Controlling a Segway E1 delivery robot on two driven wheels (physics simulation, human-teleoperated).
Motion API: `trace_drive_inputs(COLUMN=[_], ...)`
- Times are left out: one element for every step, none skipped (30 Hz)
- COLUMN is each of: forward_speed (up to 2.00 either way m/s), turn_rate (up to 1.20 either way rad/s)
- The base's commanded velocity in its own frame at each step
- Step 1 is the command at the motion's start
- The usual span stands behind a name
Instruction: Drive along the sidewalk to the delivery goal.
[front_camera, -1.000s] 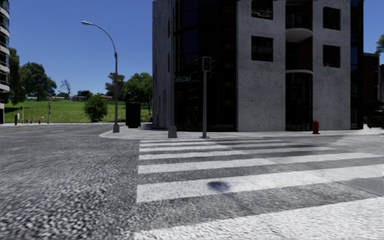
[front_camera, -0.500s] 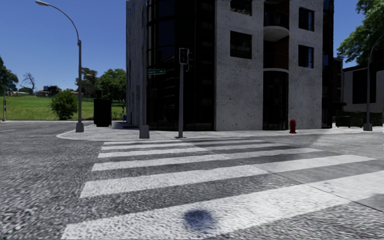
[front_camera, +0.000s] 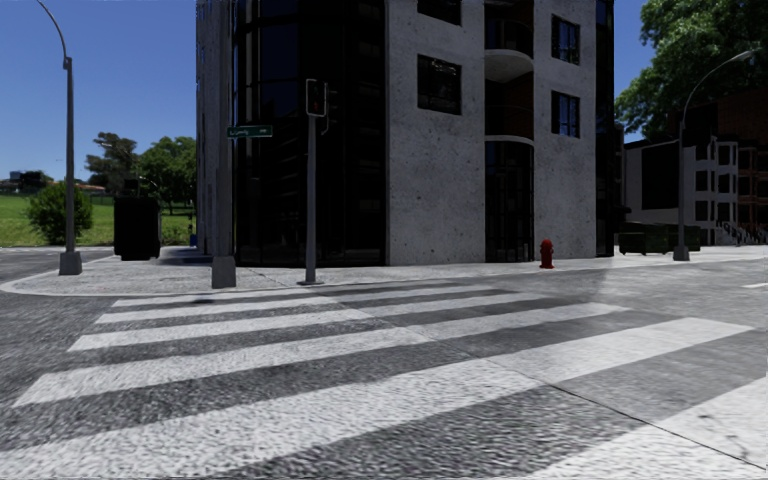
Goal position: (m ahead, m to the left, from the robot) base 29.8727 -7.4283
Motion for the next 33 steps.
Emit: trace_drive_inputs(forward_speed=[1.77, 2.00, 2.00, 2.00, 2.00, 2.00, 2.00, 2.00, 2.00, 2.00, 2.00, 2.00, 2.00, 2.00, 2.00, 2.00, 2.00, 2.00, 2.00, 2.00, 2.00, 2.00, 2.00, 2.00, 2.00, 2.00, 2.00, 2.00, 2.00, 2.00, 2.00, 2.00, 2.00], turn_rate=[-0.21, -0.17, -0.09, -0.03, -0.02, -0.02, 0.00, 0.00, 0.00, 0.00, 0.00, 0.00, 0.00, 0.00, 0.00, 0.00, 0.00, 0.00, 0.00, 0.00, 0.00, 0.00, 0.00, 0.00, 0.00, 0.00, 0.00, 0.00, 0.00, 0.00, 0.00, 0.00, 0.00])
